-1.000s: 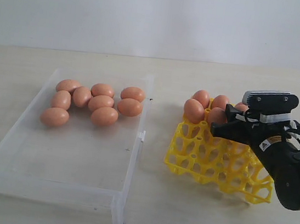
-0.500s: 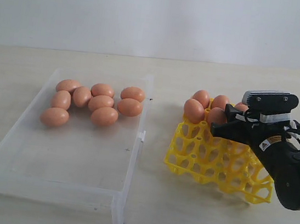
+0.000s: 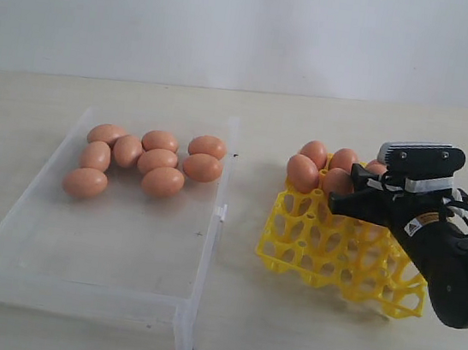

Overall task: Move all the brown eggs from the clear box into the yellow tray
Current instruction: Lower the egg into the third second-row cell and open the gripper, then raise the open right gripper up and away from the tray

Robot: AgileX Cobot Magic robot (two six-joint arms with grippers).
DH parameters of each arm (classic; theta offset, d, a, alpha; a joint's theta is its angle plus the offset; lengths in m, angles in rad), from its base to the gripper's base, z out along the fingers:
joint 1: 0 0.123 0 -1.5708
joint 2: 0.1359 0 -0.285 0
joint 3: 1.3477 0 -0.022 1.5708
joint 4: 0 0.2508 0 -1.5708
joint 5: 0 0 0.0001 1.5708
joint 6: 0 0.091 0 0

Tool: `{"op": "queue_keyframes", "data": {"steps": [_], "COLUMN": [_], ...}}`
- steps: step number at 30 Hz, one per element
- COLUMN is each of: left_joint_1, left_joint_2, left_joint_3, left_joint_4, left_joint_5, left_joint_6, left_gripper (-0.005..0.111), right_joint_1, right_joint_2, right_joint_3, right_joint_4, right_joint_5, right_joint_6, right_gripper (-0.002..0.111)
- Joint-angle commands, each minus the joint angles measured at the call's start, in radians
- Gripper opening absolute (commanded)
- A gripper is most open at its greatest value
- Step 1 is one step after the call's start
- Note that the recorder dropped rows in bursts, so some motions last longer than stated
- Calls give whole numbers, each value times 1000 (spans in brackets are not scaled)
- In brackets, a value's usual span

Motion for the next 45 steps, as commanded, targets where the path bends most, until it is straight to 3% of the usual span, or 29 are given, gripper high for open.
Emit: {"op": "queue_keyframes", "data": {"steps": [1,4,7,30,41,45], "left_joint_1": [-6,-6,-6,-6,-6,-6], "left_joint_2": [-6,-6,-6,-6,-6,-6], "left_joint_3": [-4,-4,-4,-4,-4,-4], "left_joint_4": [-7,-7,-7,-7,-7,-7], "left_joint_5": [1,1,1,1,1,1], "left_joint_6": [-2,-2,-2,-2,-2,-2], "left_gripper": [0,0,0,0,0,0], "right_joint_1": [-5,-5,-5,-5,-3,-3], "right_joint_2": [1,1,1,-227,-479,-562], "right_joint_3": [-4,-4,-4,-4,-21,-52], "right_joint_4": [-9,-9,-9,9,-76,-79], "right_joint_5": [-6,-6,-6,110,461,640], "right_joint_6": [5,5,5,22,221,231], "right_gripper": [34,53,60,59,59,44]}}
